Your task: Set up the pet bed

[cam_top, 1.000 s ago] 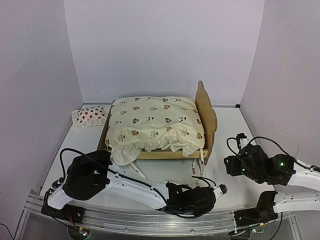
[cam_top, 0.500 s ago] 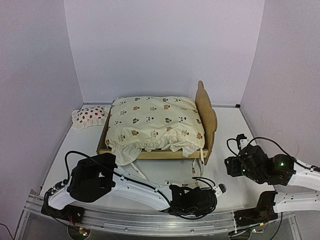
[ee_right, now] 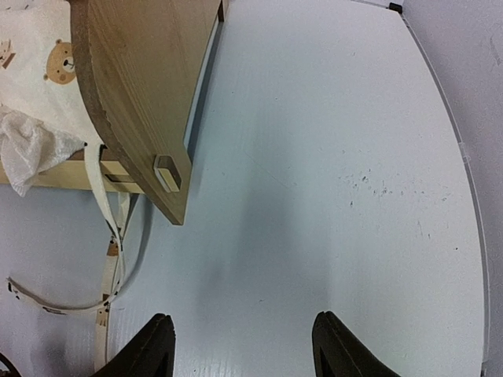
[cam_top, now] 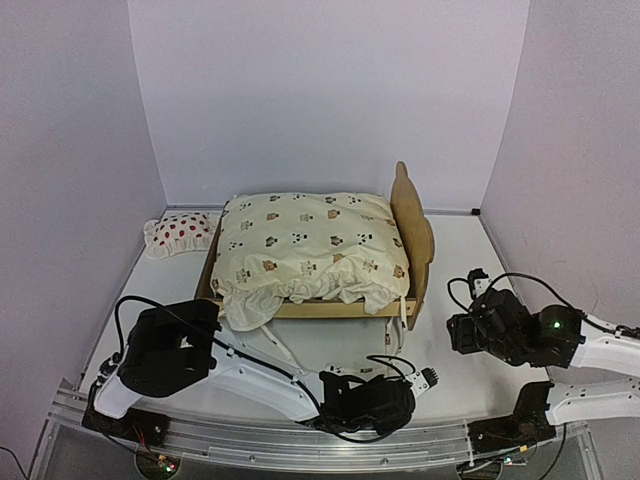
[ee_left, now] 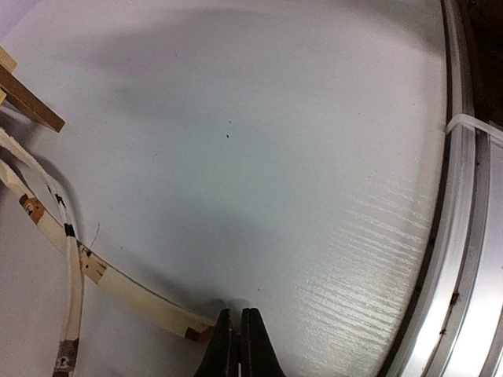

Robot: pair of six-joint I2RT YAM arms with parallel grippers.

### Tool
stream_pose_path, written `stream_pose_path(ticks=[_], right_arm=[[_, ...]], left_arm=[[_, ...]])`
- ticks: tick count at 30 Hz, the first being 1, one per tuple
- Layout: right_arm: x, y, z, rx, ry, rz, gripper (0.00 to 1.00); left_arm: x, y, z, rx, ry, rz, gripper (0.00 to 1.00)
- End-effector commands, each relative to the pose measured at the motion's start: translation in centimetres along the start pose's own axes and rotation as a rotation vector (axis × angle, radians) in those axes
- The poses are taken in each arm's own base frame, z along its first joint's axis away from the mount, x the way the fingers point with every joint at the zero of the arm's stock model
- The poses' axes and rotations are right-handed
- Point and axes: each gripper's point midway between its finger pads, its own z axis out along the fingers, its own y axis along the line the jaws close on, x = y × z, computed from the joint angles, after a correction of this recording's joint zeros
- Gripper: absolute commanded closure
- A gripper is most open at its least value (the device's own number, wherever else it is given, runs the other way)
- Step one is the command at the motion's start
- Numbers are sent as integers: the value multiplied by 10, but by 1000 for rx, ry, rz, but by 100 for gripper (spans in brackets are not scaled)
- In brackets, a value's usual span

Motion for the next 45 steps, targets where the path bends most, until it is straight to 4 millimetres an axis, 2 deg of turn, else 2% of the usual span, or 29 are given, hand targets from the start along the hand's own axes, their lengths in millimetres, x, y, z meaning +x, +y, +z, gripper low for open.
stream_pose_path(ticks=[1, 6, 16, 21, 25, 31, 38, 45], right_arm=[[-16, 6, -5, -9, -24, 27, 40], [-16, 8, -4, -20, -21, 33, 40], [-14, 8, -5, -32, -26, 48, 41], [-13, 7, -4, -34, -28, 54, 41], [-11, 11, -1, -41, -21, 54, 42], [0, 20, 14, -59, -18, 48, 46], [14, 38, 37, -141, -26, 85, 58], [25, 55, 58, -251, 37, 137, 59]], left_arm=[[-32, -5, -30, 75, -64, -10, 100], [-47, -8, -41, 121, -97, -29, 100], [-75, 13, -56, 128, -141, -75, 100], [-88, 28, -63, 111, -161, -100, 100], [-97, 49, -63, 84, -170, -133, 100], [-104, 89, -56, 52, -174, -188, 100], [-108, 129, -42, 44, -184, -227, 100], [-108, 149, -20, 55, -183, -245, 100]])
